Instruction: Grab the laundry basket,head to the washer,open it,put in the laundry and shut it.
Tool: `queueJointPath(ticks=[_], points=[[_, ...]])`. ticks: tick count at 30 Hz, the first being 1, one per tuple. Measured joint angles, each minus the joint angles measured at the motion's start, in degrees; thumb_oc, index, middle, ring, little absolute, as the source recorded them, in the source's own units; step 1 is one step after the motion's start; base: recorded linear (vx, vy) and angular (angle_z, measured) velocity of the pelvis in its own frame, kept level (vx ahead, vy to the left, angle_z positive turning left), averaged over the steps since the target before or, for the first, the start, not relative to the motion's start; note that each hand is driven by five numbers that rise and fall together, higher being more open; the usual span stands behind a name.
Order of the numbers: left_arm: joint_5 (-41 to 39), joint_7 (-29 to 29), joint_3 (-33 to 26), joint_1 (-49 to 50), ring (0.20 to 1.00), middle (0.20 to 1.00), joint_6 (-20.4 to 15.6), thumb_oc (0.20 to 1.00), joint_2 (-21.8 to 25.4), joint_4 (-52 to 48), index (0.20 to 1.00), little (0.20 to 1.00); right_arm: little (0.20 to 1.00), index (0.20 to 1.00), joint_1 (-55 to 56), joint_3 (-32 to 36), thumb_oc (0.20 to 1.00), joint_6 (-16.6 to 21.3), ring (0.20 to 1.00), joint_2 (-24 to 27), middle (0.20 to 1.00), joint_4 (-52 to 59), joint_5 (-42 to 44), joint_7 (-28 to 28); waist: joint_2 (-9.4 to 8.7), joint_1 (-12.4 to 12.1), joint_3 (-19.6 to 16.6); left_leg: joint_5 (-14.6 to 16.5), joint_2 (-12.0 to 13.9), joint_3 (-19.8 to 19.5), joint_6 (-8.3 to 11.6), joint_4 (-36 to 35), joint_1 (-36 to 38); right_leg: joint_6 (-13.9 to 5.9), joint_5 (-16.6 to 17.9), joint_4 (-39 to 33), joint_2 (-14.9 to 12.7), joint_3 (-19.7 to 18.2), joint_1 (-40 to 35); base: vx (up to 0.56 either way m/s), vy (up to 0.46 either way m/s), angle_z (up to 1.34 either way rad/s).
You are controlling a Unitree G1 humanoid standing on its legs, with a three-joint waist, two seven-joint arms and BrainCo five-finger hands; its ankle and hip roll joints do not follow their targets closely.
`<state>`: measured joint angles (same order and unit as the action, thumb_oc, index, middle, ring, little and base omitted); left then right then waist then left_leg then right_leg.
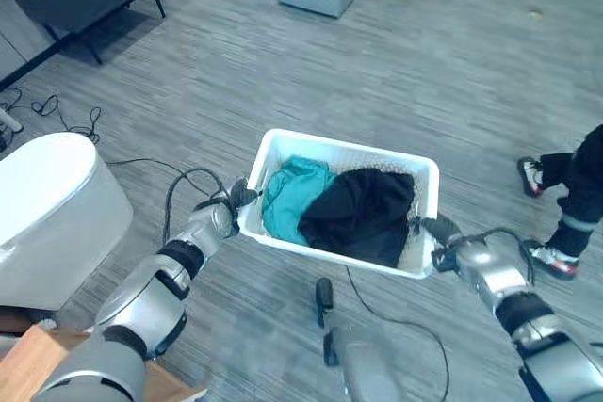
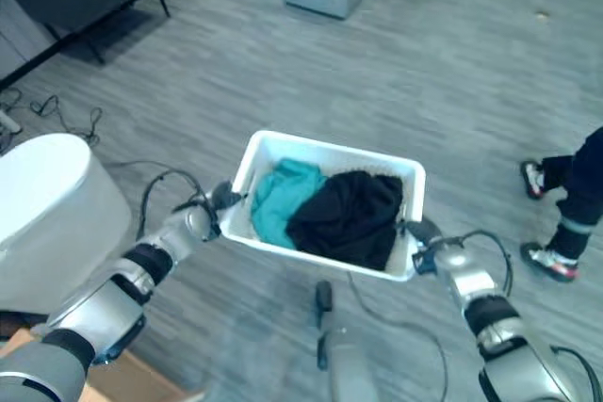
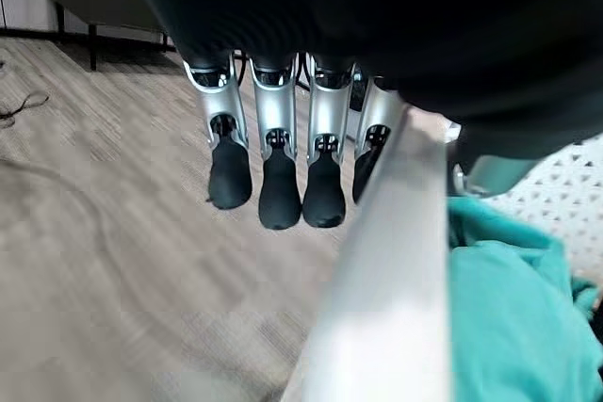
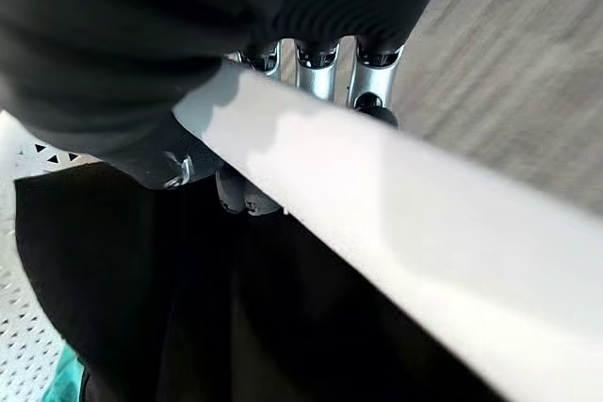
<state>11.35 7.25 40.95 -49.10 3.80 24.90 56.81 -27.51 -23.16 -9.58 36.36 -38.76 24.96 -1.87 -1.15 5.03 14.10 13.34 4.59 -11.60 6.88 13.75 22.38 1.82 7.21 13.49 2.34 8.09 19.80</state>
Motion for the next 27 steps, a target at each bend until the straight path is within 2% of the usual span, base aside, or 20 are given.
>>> queueJointPath(ticks=[2, 4, 7, 8, 10, 11, 12, 13, 14, 15, 17, 18, 19, 20, 21, 22, 23, 25, 26, 27], points=[[-0.07, -0.13, -0.95, -0.4, 0.2, 0.2, -0.54, 0.2, -0.02, -0.06, 0.2, 0.2, 0.2, 0.2, -1.02, 1.02, 0.2, 0.28, 0.2, 0.99, 0.2, 0.73, 0.06, -0.16, -0.37, 0.81, -0.43, -3.59, 1.54, -0.56, 0.35, 20.14, -8.39, 2.91, -3.6, 2.47, 1.59, 0.71, -1.8, 0.4, -0.471, 0.36], [-0.16, -0.14, -1.63, -0.33, 0.2, 0.2, -1.16, 0.2, 1.46, -1.27, 0.2, 0.2, 0.2, 0.2, -1.86, 1.12, 0.2, 0.3, 0.2, 0.81, 0.2, 1.64, 0.12, 0.41, -3.67, -0.35, 0.43, -9.17, 1.73, 0.55, -3.73, 38.38, -19.69, 5.17, -5.19, 0.51, 3.59, -1.26, -6.39, 0.37, -0.42, -0.01], [-0.76, 0.0, -1.29, -1.08, 0.2, 0.2, -0.52, 0.2, 2.63, -1.55, 0.2, 0.2, 0.2, 0.2, -2.81, 0.37, 0.2, 0.3, 0.2, -0.28, 0.2, 2.36, 0.75, 1.65, -7.91, -2.97, 2.28, -8.75, 1.95, 3.45, -7.34, 47.66, -35.02, 6.55, -6.0, -5.71, 4.7, -3.39, -14.24, 0.38, -0.208, -0.22], [-1.49, 0.23, -1.31, -0.94, 0.2, 0.2, -0.15, 0.2, 3.17, -2.28, 0.2, 0.2, 0.2, 0.2, -3.03, 0.39, 0.2, 0.29, 0.2, -0.59, 0.2, 2.28, 1.31, 1.89, -9.1, -3.91, 2.83, -8.28, 2.35, 5.3, -7.8, 47.68, -38.83, 6.24, -4.38, -6.7, 4.54, -3.45, -15.54, 0.48, -0.036, -0.34], [-1.96, 0.08, -0.8, -0.16, 0.2, 0.2, 0.53, 0.2, 4.04, -3.28, 0.2, 0.2, 0.2, 0.2, -2.51, 0.14, 0.2, 0.69, 0.2, -1.28, 0.2, 2.58, 1.35, 1.91, -9.16, -6.16, 3.21, -8.88, -0.5, 6.6, -6.37, 38.32, -46.01, 5.21, -7.75, -10.09, 5.18, -4.54, -20.06, 0.45, 0.016, -0.5], [-1.97, 0.2, -0.96, 0.37, 0.2, 0.2, 0.97, 0.2, 4.51, -5.01, 0.2, 0.2, 0.2, 0.2, -2.05, -0.02, 0.2, 0.66, 0.2, -0.77, 0.2, 2.67, 1.37, 1.75, -7.49, -7.67, 3.55, -10.8, -0.85, 8.54, -4.43, 28.56, -48.12, 6.63, -6.75, -10.12, 6.44, -3.77, -22.13, 0.42, 0.039, -0.45], [-1.96, 0.2, -0.1, 0.32, 0.2, 0.2, 0.98, 0.2, 4.71, -5.36, 0.2, 0.2, 0.2, 0.2, -1.37, -0.09, 0.2, 0.82, 0.2, -0.87, 0.2, 2.73, 1.4, 1.85, -6.4, -7.96, 3.67, -11.73, -1.29, 9.45, -3.53, 24.62, -48.73, 6.06, -7.66, -11.62, 7.22, -3.53, -24.27, 0.82, 0.103, -0.57], [-1.92, 0.3, -0.32, 0.68, 0.2, 0.2, 0.89, 0.2, 4.37, -6.17, 0.2, 0.2, 0.2, 0.2, 1.67, -0.01, 0.2, 0.85, 0.2, -1.13, 0.2, 3.68, 1.58, 1.96, -5.75, -8.79, 3.76, -14.25, -3.54, 14.77, -3.31, -6.2, -44.5, 6.73, -8.88, -13.07, 7.95, -2.75, -27.68, 1.01, 0.162, -0.36], [-1.95, 0.22, 0.35, 1.04, 0.2, 0.2, 0.99, 0.2, 4.53, -5.47, 0.2, 0.2, 0.2, 0.2, 1.77, -0.23, 0.2, 0.85, 0.2, -1.53, 0.2, 3.67, 1.56, 2.0, -5.65, -9.19, 3.77, -14.85, -5.72, 15.38, -3.38, -10.73, -44.54, 4.16, -10.44, -13.53, 7.84, -3.06, -28.99, 1.21, 0.215, -0.28], [-1.84, -0.09, 0.73, 1.5, 0.2, 0.2, 0.08, 0.2, 4.62, -3.88, 0.2, 0.2, 0.2, 0.2, 1.62, -1.16, 0.2, 1.04, 0.2, -1.63, 0.2, 2.81, 1.46, 2.08, -5.92, -9.36, 3.6, -14.5, -7.07, 14.54, -3.13, -11.9, -44.56, 0.16, -14.0, -14.22, 7.42, -3.88, -30.5, 0.82, 0.15, -0.34], [-1.88, -0.58, 0.1, 4.99, 0.2, 0.2, 0.13, 0.2, 4.4, -4.13, 0.2, 0.2, 0.2, 0.2, 1.33, -1.4, 0.2, 1.08, 0.2, -3.72, 0.2, 0.25, 1.25, 1.84, -5.04, -12.75, 3.54, -15.43, -7.67, 13.86, -5.65, -12.6, -43.95, 1.03, -14.91, -13.31, 8.49, -8.31, -34.8, 0.66, 0.185, -0.85], [-1.89, -0.93, 0.33, 5.45, 0.2, 0.2, 0.22, 0.2, 4.63, -4.04, 0.2, 0.2, 0.2, 0.2, 1.57, -1.52, 0.2, 1.06, 0.2, -4.13, 0.2, 0.09, 1.21, 1.6, -5.05, -13.0, 3.54, -16.11, -8.59, 13.88, -6.79, -11.37, -43.96, 0.65, -15.13, -13.46, 8.62, -8.65, -36.42, 0.84, 0.238, -0.71], [-1.9, -1.2, 0.12, 6.04, 0.2, 0.2, 0.3, 0.2, 4.64, -4.06, 0.2, 0.2, 0.2, 0.2, 1.7, -1.53, 0.2, 0.92, 0.2, -4.72, 0.2, -0.33, 1.07, 1.59, -4.94, -13.18, 3.51, -16.3, -8.82, 14.04, -9.48, -9.66, -43.24, 0.21, -15.54, -12.75, 8.94, -9.71, -38.05, 0.54, 0.153, -0.35], [-1.91, -1.25, 0.19, 7.16, 0.2, 0.2, 0.49, 0.2, 4.63, -3.43, 0.2, 0.2, 0.2, 0.2, 2.63, -1.65, 0.2, 0.84, 0.2, -5.93, 0.2, -0.63, 1.01, 1.82, -3.14, -13.72, 2.56, -15.55, -8.16, 13.91, -13.12, -6.12, -40.02, -0.33, -16.96, -7.4, 11.8, -12.01, -39.62, 0.52, 0.144, -0.42], [-1.89, -1.29, 0.41, 7.85, 0.2, 0.2, 0.23, 0.2, 5.64, -3.72, 0.2, 0.2, 0.2, 0.2, 4.04, -1.85, 0.2, 0.98, 0.2, -7.27, 0.2, -0.37, 1.01, 1.76, -2.88, -13.67, 1.21, -23.1, -7.49, 12.01, -19.01, -8.68, -36.17, -3.1, -18.99, 0.84, 13.24, -12.37, -38.15, 0.48, 0.153, -0.33], [-1.9, -1.24, 0.45, 7.97, 0.2, 0.2, 0.14, 0.2, 6.4, -3.78, 0.2, 0.2, 0.2, 0.2, 4.76, -1.67, 0.2, 0.95, 0.2, -9.11, 0.2, -0.91, 0.81, 1.92, -5.38, -13.34, 0.22, -22.55, -8.35, 12.47, -17.9, -8.3, -35.73, -4.96, -20.25, 6.54, 12.08, -12.5, -36.27, 0.46, 0.17, -0.36], [-1.9, -1.18, 0.38, 8.22, 0.2, 0.2, 0.11, 0.2, 7.38, -4.1, 0.2, 0.2, 0.2, 0.2, 5.15, -0.84, 0.2, 1.1, 0.2, -10.43, 0.2, -0.83, -0.19, 1.87, -7.66, -13.75, -1.23, -21.77, -9.89, 13.88, -19.18, -10.55, -33.33, -8.57, -20.66, 19.21, 8.39, -11.23, -30.35, 0.43, 0.198, -0.23], [-1.92, -1.03, 0.09, 7.95, 0.2, 0.2, 0.22, 0.2, 7.16, -5.14, 0.2, 0.2, 0.2, 0.2, 4.55, 0.82, 0.2, 1.26, 0.2, -10.53, 0.2, -0.81, -1.17, 2.45, -6.79, -12.34, -0.77, -19.05, -11.05, 13.92, -20.98, -10.49, -30.48, -11.32, -19.4, 29.26, 2.54, -8.57, -26.04, 0.34, 0.19, -0.21], [-1.91, -0.83, -0.16, 7.8, 0.2, 0.2, 0.22, 0.2, 7.13, -5.15, 0.2, 0.2, 0.2, 0.2, 4.56, 1.6, 0.2, 1.28, 0.2, -11.0, 0.2, -0.93, -1.27, 3.05, -5.72, -11.7, -0.19, -19.32, -11.18, 13.62, -19.98, -9.98, -28.0, -11.56, -19.12, 35.36, -1.92, -5.78, -23.41, 0.38, 0.195, -0.18], [-1.92, -0.65, -0.32, 7.65, 0.2, 0.2, 0.23, 0.2, 6.76, -4.98, 0.2, 0.2, 0.2, 0.2, 4.89, 1.22, 0.2, 1.26, 0.2, -11.03, 0.2, -0.95, -1.42, 2.99, -4.98, -11.42, 0.05, -16.15, -10.72, 13.29, -21.25, -9.46, -26.09, -11.34, -19.1, 36.0, -3.63, -5.78, -21.91, 0.39, 0.192, -0.3]])
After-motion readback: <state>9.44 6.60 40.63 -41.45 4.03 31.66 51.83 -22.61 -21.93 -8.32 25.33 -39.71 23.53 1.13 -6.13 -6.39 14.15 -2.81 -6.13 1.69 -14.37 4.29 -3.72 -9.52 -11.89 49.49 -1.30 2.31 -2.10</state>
